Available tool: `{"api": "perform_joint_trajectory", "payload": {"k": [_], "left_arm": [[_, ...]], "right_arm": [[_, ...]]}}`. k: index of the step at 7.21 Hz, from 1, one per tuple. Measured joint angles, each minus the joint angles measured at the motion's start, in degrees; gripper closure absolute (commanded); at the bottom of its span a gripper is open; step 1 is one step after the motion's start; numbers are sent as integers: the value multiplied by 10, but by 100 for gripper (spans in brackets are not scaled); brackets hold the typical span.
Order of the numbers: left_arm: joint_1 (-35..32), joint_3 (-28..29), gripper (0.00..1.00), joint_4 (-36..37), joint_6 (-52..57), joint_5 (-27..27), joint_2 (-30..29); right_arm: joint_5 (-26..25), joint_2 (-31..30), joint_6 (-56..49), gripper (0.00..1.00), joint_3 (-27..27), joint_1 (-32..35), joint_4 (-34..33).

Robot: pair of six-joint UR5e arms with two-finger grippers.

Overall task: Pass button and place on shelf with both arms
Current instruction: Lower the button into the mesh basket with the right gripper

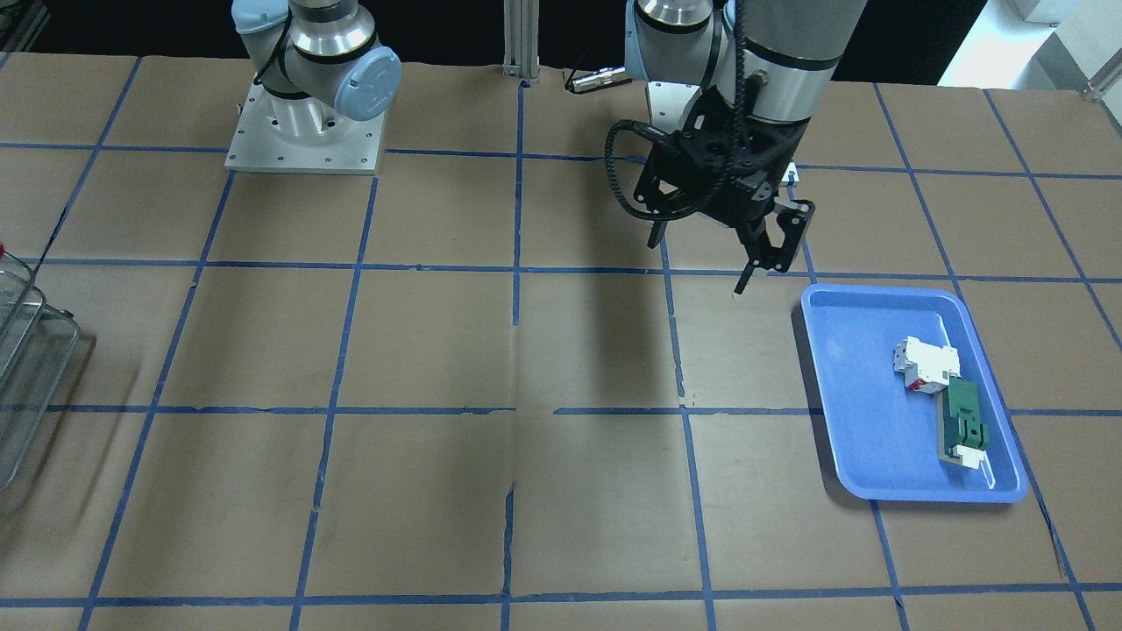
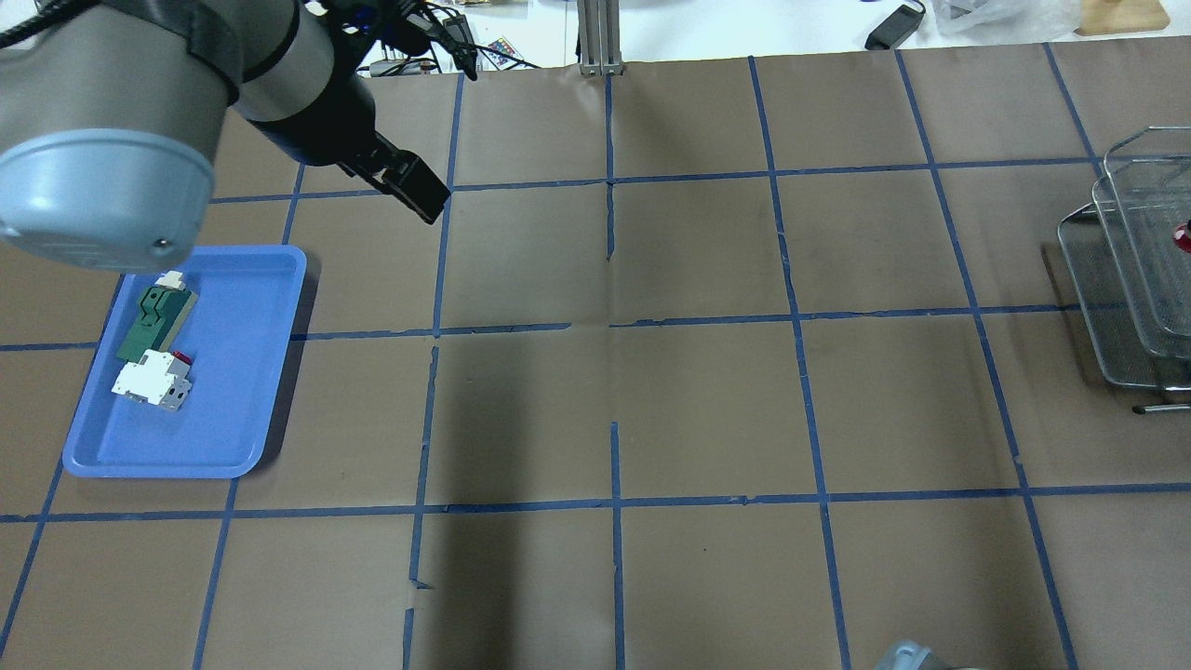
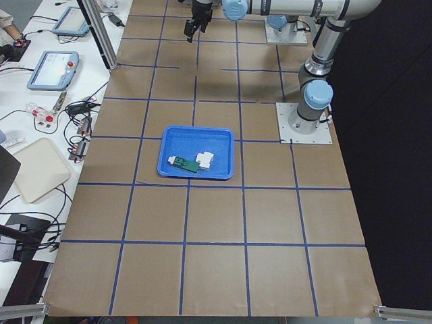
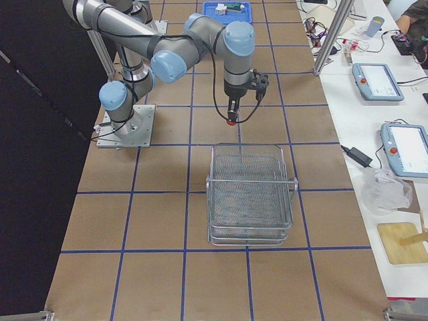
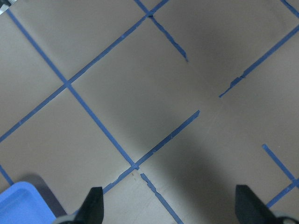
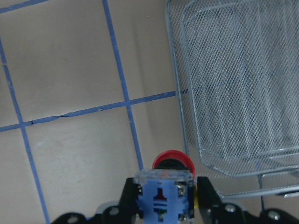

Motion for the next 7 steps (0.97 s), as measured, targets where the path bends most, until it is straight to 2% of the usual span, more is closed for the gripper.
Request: {"api": "perform_joint_trajectory", "payload": {"k": [3, 5, 7], "left_arm": [[21, -3, 0, -68, -134, 38, 38], [20, -5, 0, -95, -212, 45, 50], [17, -5, 0, -103, -243, 40, 49]], "right_arm": [[29, 52, -74, 100, 4, -17, -89], [49, 74, -85, 100, 3, -31, -115], [68, 89, -87, 100, 4, -58, -122]]}}
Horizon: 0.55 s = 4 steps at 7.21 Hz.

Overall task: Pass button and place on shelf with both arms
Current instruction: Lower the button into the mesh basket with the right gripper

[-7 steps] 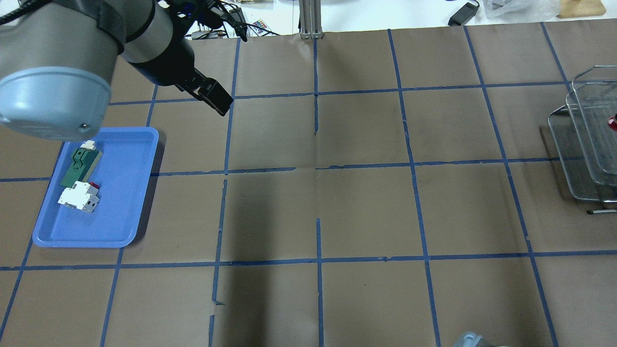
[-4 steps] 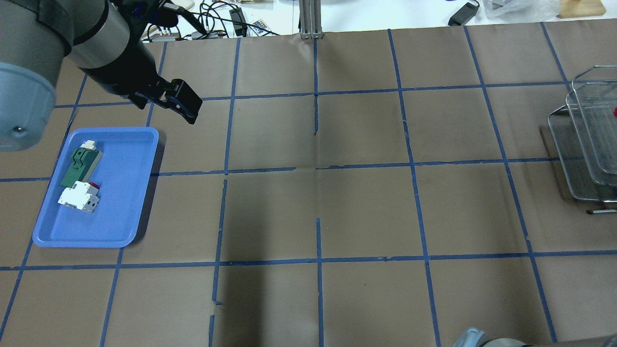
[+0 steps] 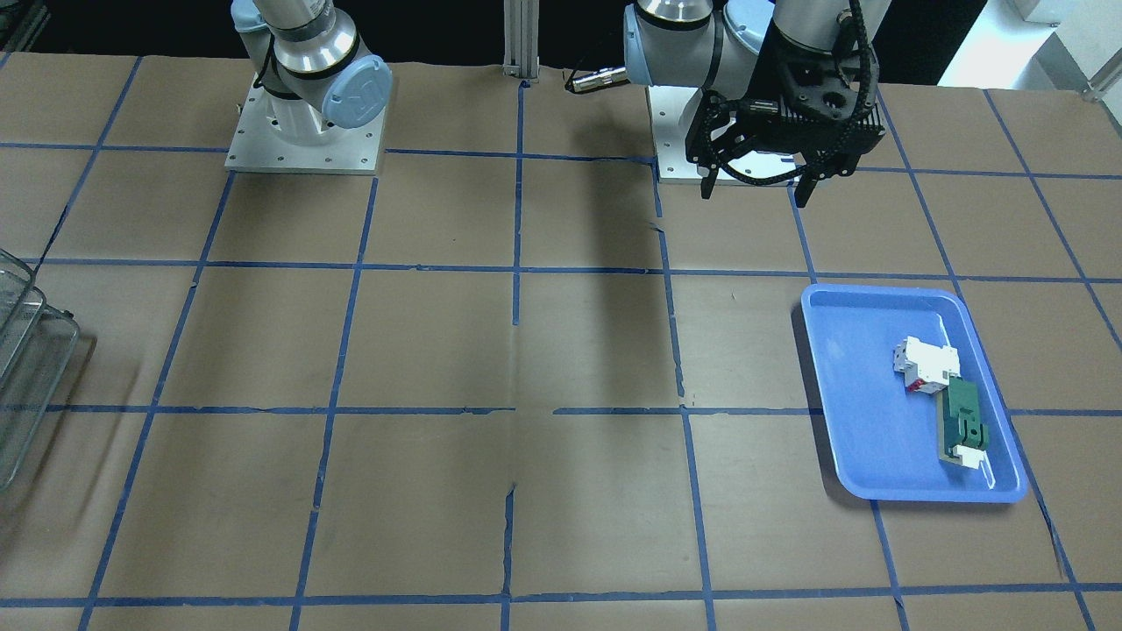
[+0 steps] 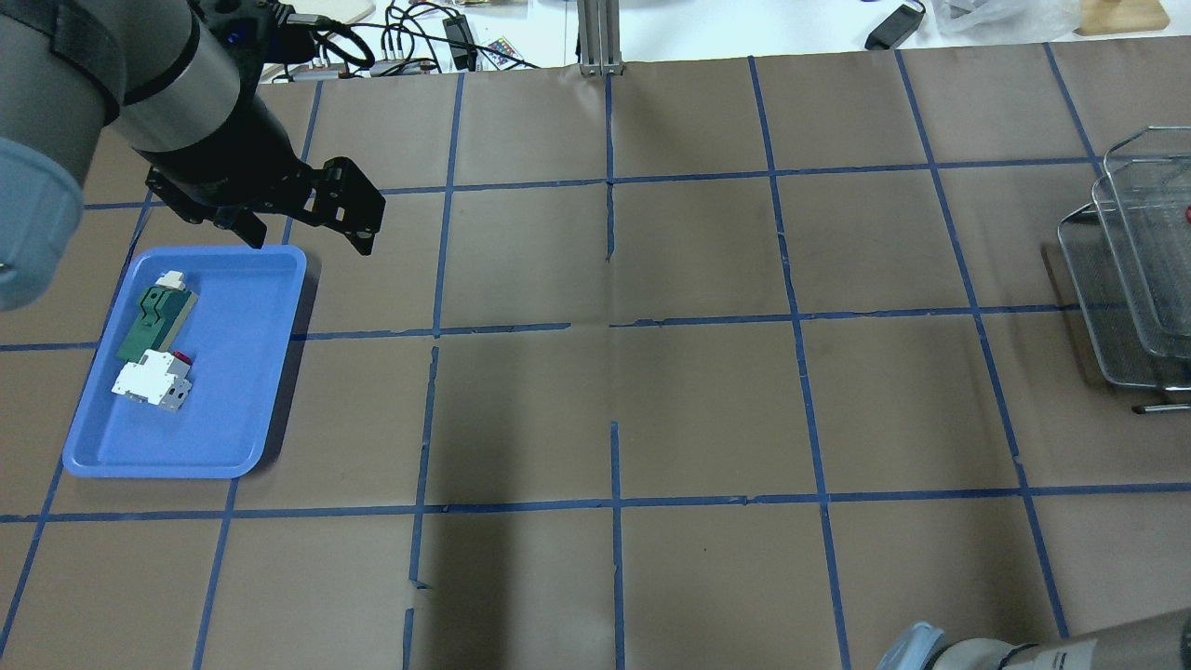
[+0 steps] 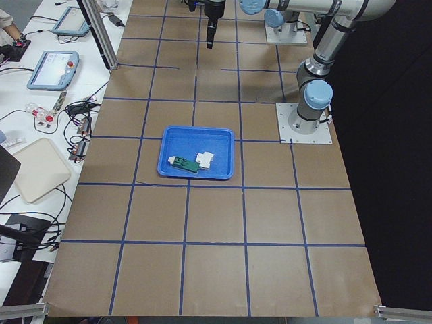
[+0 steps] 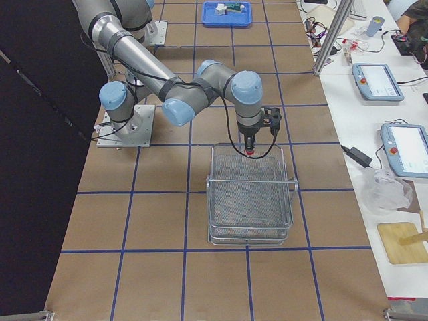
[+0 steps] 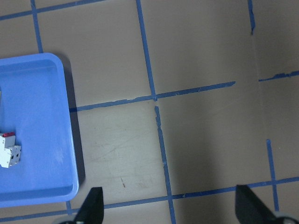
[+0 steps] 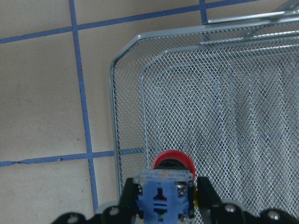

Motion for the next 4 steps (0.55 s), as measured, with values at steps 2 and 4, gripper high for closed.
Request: {"api": "perform_joint_trajectory", "payload": {"k": [2, 4], "left_arm": [[-1, -2, 0, -1, -3, -2, 2], [-2, -7, 0, 1, -3, -3, 6]], "right_arm": [[1, 6, 0, 70, 1, -7, 0], [-4, 8, 0, 69, 2, -8, 5]]}}
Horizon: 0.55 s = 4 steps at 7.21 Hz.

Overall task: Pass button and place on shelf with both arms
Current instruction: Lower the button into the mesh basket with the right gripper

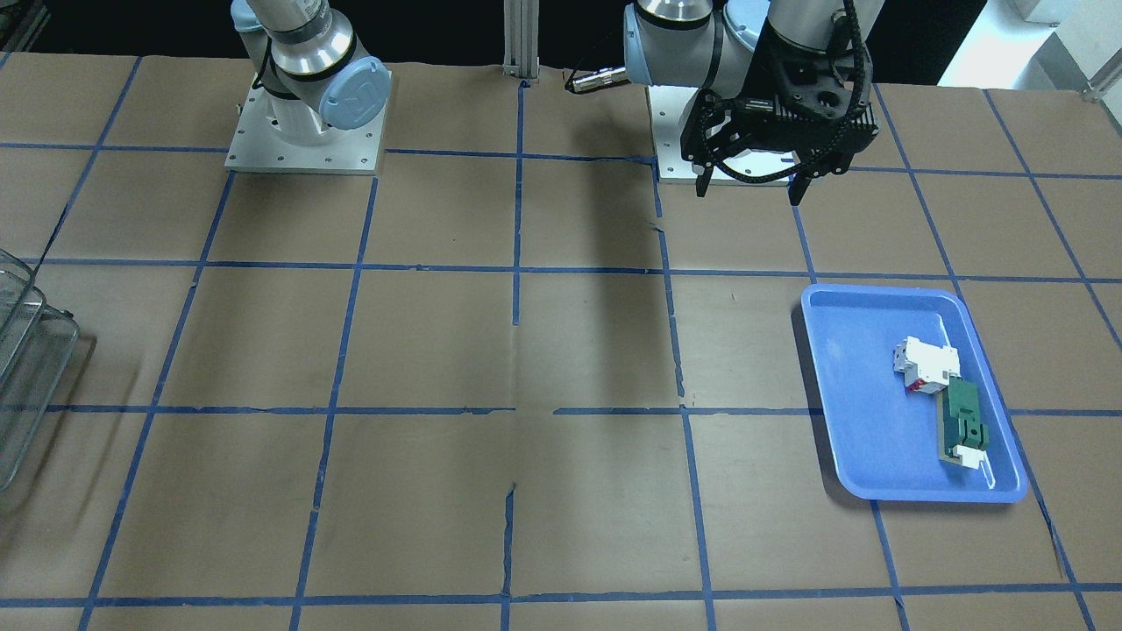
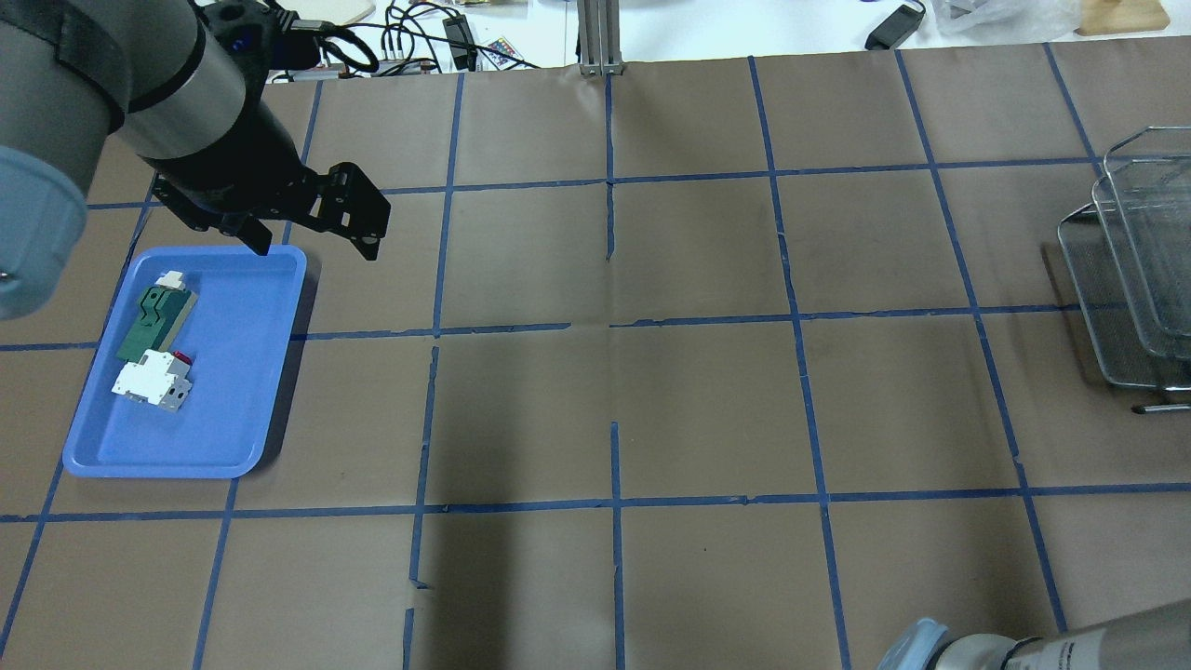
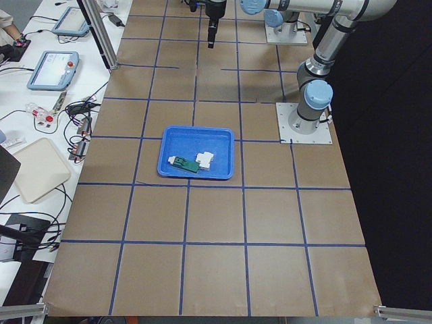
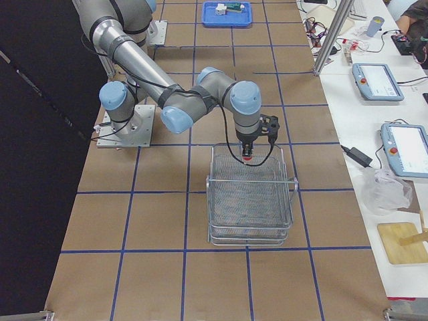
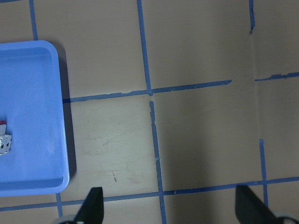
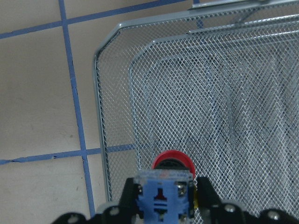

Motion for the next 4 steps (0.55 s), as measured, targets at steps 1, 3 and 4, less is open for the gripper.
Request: {"api": "perform_joint_trajectory", "payload": {"k": [1, 3, 4], "left_arm": [[0, -3, 0, 1, 0, 0, 2], [0, -5, 0, 2, 0, 0, 4], [0, -6, 0, 3, 0, -1, 4]], "right_arm": [[-1, 1, 0, 69, 0, 0, 2], [-10, 5, 0, 51, 1, -10, 10], [-12, 8, 0, 22, 1, -17, 12]]}}
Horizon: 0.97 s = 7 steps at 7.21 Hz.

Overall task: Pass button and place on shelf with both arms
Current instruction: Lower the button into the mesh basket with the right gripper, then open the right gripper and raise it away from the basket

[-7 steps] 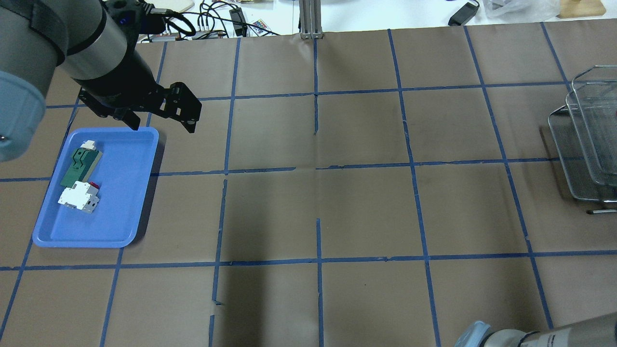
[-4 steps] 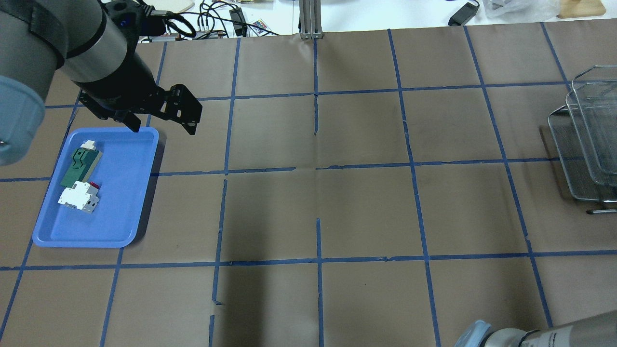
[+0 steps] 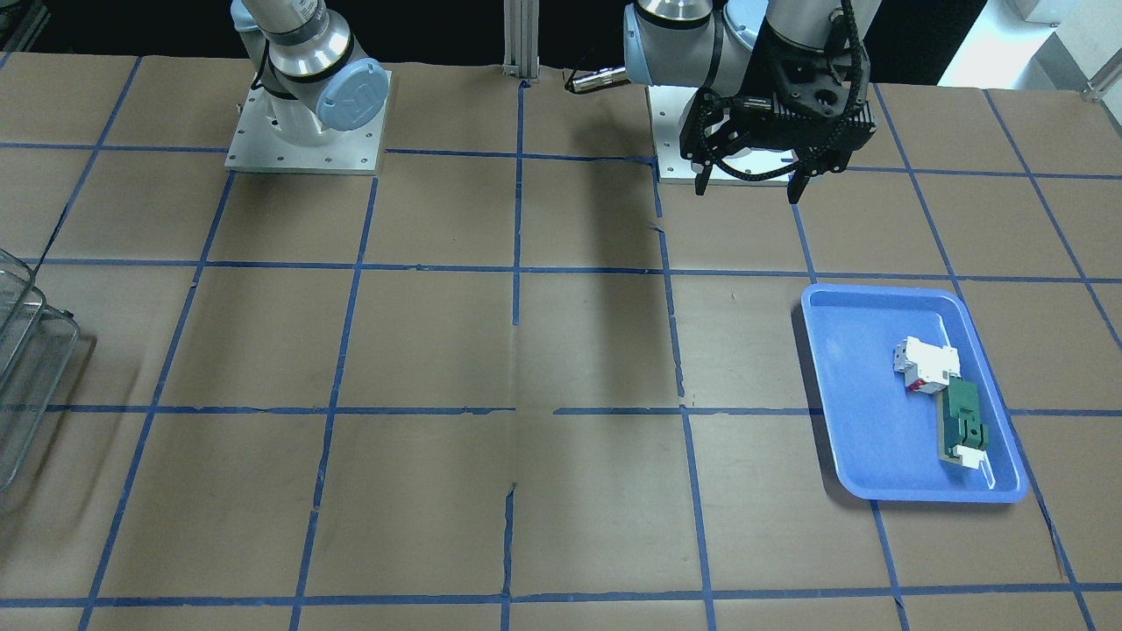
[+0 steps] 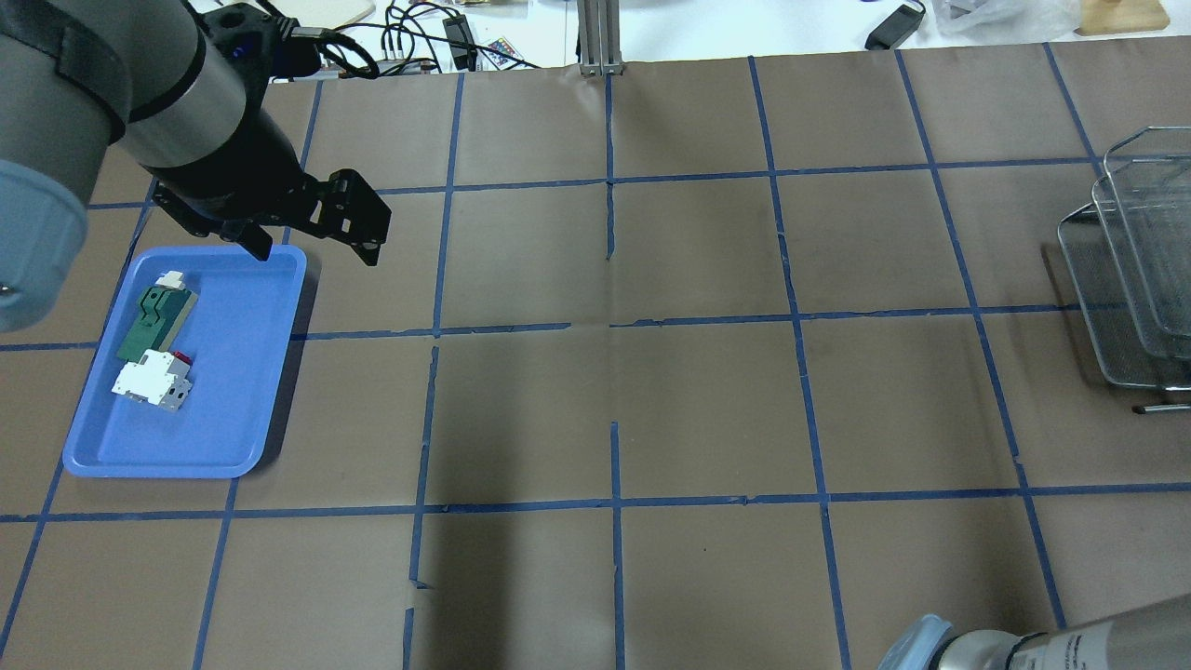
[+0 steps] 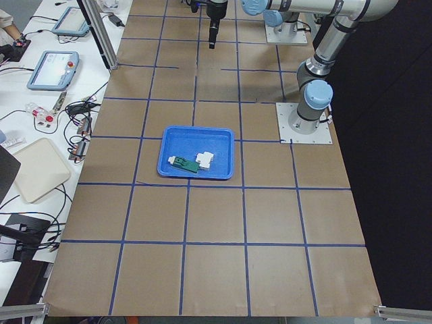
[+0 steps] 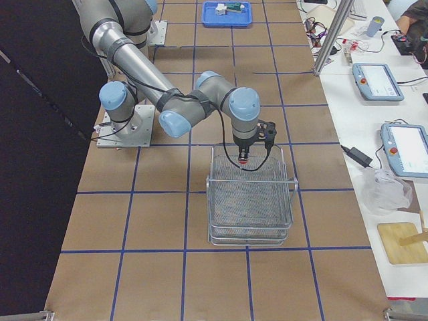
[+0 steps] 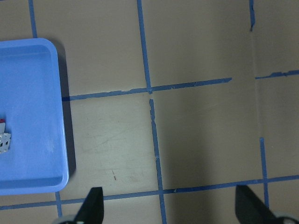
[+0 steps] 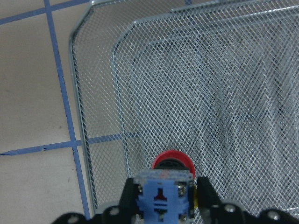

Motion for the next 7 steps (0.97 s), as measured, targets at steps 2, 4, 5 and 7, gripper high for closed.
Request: {"api": "perform_joint_trajectory", "payload": {"k": [2, 4, 5, 7], "left_arm": [[0, 0, 0, 1, 0, 0, 0], [0, 1, 0, 1, 0, 0, -1], [0, 1, 0, 1, 0, 0, -1], [0, 1, 0, 1, 0, 0, -1]], "right_arm": [[0, 4, 0, 7, 0, -4, 2], [-1, 3, 0, 0, -3, -5, 20], [-2, -2, 1, 0, -7, -5, 34], [-20, -11, 1, 0, -9, -5, 58]]}}
